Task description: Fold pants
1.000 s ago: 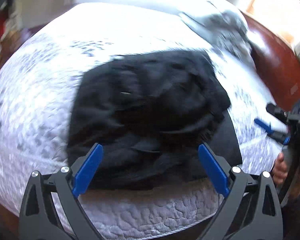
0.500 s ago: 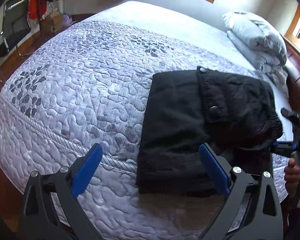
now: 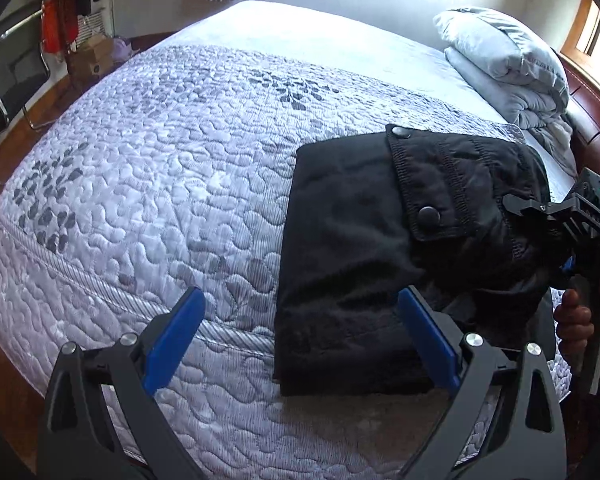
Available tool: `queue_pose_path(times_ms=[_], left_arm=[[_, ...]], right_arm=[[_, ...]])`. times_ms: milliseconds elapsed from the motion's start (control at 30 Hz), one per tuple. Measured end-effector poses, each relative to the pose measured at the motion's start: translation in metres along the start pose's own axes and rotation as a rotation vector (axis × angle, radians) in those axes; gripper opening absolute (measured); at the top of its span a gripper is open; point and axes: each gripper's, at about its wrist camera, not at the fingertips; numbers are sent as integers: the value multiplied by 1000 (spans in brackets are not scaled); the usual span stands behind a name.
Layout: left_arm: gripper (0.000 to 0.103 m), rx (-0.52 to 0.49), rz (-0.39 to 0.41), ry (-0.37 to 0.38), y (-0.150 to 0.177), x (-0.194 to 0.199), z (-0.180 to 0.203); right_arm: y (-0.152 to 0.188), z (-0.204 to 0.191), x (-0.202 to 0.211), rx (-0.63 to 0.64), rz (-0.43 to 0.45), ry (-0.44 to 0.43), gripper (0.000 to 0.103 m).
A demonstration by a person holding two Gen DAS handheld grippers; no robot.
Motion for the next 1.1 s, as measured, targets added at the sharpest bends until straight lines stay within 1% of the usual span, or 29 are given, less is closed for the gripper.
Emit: queue_pose_path(times_ms=[67, 133, 233, 333, 567, 767, 933, 1100], left_arm=[[97, -7, 14, 2, 0, 4, 2], [97, -12, 28, 7, -1, 10, 3], [97, -12, 49, 14, -2, 19, 3], [97, -11, 67, 20, -4, 27, 5], [98, -34, 103, 26, -8, 42, 13], [98, -48, 119, 37, -10, 47, 21], [98, -66, 106, 42, -10, 45, 31], [98, -88, 95, 43, -9, 41, 39]], right_arm=[[1, 0, 1, -12, 7, -19, 45], [3, 1, 3, -39, 12, -55, 35], [4, -8, 6, -46, 13, -76, 29], [4, -21, 9, -47, 13, -102, 28], [0, -67, 22, 25, 3, -138, 28], [-3, -94, 50, 75, 27, -162, 28], [-2, -88, 75, 62, 57, -162, 28], [4, -72, 91, 40, 89, -147, 28]])
Point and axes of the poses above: each gripper's, at about its wrist camera, not at the fingertips, and x roughly against the way its jaws point, z to its right, y to its underside, and after that the axes turned 8 degrees about x, right-handed
